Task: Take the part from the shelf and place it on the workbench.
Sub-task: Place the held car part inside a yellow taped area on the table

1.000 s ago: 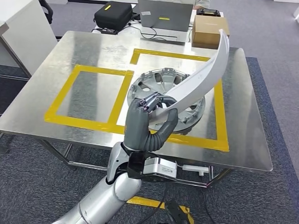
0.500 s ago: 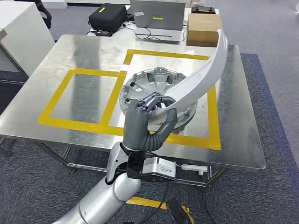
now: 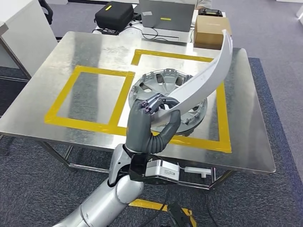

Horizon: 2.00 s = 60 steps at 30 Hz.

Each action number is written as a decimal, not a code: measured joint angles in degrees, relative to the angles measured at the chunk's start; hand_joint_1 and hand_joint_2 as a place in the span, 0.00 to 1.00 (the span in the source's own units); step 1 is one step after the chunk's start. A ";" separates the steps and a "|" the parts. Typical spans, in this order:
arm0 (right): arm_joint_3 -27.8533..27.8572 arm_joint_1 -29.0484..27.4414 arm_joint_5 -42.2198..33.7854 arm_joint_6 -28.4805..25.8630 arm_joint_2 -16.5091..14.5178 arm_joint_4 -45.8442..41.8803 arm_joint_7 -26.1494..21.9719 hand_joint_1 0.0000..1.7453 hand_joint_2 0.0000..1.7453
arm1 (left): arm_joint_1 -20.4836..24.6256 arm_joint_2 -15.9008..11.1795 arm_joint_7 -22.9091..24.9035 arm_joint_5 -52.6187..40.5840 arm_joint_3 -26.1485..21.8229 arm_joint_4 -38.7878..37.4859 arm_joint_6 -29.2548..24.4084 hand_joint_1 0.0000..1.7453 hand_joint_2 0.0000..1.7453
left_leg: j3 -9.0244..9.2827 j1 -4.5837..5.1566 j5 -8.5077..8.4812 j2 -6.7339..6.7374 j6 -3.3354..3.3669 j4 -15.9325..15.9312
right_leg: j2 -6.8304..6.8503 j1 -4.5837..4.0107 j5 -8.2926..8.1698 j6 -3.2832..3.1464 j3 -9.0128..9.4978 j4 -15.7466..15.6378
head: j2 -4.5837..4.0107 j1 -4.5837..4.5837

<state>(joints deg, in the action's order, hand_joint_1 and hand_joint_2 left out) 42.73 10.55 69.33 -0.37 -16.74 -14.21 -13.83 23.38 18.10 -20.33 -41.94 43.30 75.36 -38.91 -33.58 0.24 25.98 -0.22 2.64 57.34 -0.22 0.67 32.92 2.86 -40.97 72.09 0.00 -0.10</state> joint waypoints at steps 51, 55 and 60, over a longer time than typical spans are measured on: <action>-0.01 0.23 0.00 0.00 0.05 -0.05 -0.01 0.00 0.00 | 0.01 -0.13 0.00 0.10 -0.08 0.01 -0.01 1.00 1.00 | -0.08 -0.46 0.91 -0.08 -2.63 1.75 | -0.20 -0.83 -5.59 -2.62 7.87 -14.77 | 0.00 -0.29; -0.01 0.23 0.00 0.00 0.12 -0.09 0.01 0.00 0.00 | -0.01 -0.09 0.00 0.07 -0.08 0.01 -0.06 1.00 1.00 | -0.03 -0.39 1.02 -0.18 -2.38 1.00 | -0.22 -0.95 -5.66 -2.50 7.59 -14.75 | 0.00 0.10; -0.02 0.24 0.00 0.00 0.12 -0.09 0.01 0.00 0.00 | 0.00 -0.09 0.00 0.02 -0.07 0.01 -0.07 1.00 1.00 | -0.04 0.00 1.03 -0.17 -1.86 1.03 | -0.23 -0.57 -5.81 -1.96 7.62 -14.93 | 0.00 0.10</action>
<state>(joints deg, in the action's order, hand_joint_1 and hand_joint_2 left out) 42.71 10.79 69.33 -0.37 -16.62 -14.29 -13.82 23.37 18.01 -20.33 -41.93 43.23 75.36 -38.97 -33.63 0.24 27.00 -0.38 0.78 58.38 -0.45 0.11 27.11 0.90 -33.36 57.16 0.00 0.01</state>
